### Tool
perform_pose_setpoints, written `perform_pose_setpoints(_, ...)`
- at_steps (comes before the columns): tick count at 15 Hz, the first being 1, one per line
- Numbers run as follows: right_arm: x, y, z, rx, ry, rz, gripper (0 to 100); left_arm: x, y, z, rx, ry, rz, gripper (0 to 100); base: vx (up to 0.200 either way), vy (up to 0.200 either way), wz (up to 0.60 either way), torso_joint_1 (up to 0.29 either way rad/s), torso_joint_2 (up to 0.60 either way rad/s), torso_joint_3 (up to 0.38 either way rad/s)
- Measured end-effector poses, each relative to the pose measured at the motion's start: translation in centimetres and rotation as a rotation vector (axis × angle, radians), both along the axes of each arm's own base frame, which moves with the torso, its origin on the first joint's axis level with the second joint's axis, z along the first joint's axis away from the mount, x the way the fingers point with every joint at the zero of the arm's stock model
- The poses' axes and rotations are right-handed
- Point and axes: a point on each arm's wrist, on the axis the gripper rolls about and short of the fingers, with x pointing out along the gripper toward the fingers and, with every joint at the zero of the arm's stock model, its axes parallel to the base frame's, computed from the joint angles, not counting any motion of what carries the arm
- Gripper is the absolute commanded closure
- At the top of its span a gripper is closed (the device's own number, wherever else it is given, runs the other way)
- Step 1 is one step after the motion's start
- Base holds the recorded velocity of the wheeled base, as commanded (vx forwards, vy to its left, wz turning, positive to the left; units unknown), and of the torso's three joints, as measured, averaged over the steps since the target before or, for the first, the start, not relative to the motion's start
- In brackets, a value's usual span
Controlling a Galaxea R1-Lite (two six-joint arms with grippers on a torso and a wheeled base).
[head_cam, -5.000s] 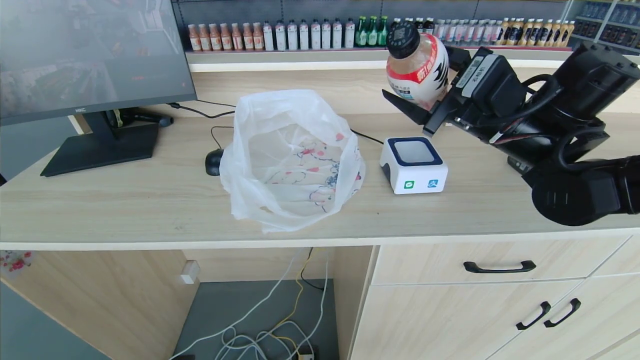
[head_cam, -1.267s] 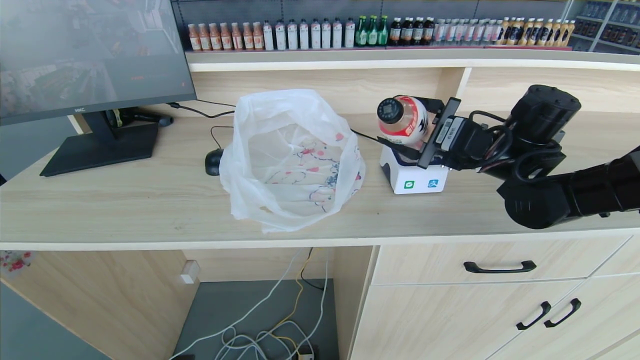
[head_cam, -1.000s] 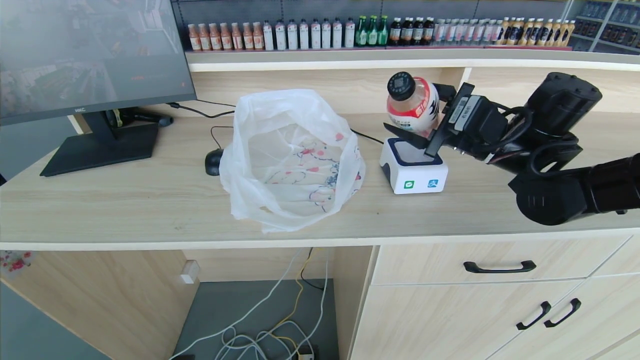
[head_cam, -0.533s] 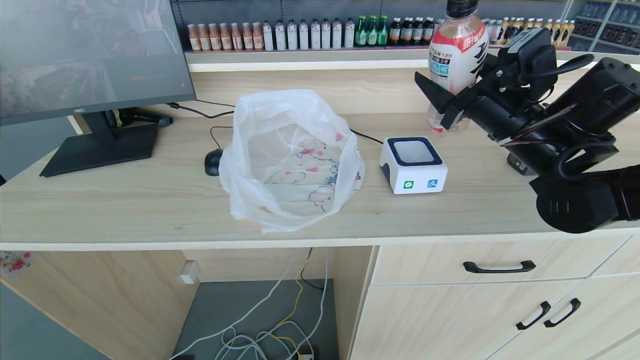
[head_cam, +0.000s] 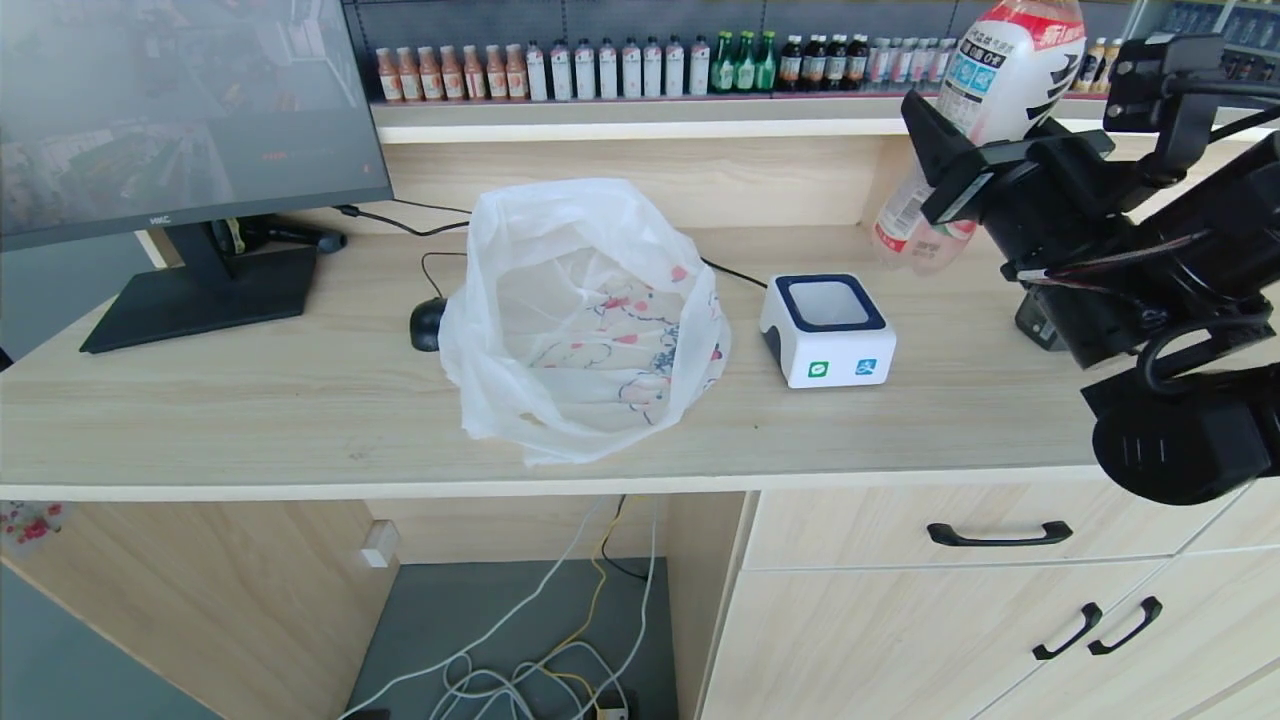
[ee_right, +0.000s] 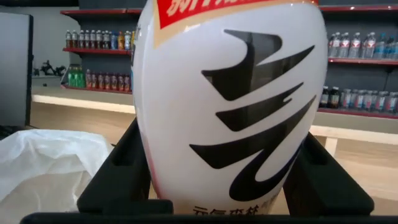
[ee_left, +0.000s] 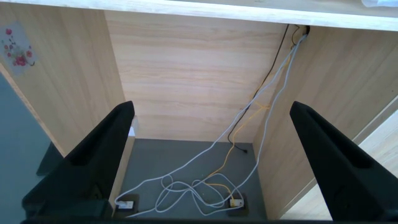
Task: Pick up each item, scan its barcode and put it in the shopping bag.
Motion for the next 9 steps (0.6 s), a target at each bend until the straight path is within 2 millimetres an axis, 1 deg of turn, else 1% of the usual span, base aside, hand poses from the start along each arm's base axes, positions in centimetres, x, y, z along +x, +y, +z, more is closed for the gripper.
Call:
perform_pose_setpoints(2,-1.1,0.2,-0.3,0.066,0.022,-0.006,100,0.0,0.0,0.0,0.000,0.000,0.000,0,0.000,0.000,0.00,0.000,0.00,0.000)
perform_pose_setpoints(5,-2.5,0.4,-0.7,0.073,0.019,0.016,100,0.0,0.0,0.0,0.000,0.000,0.000,0,0.000,0.000,0.00,0.000,0.00,0.000)
perform_pose_setpoints(9,-3.3,0.3,-1.3,0.078,0.011,0.023,100,0.0,0.0,0.0,0.002,0.000,0.001,0,0.000,0.000,0.00,0.000,0.00,0.000)
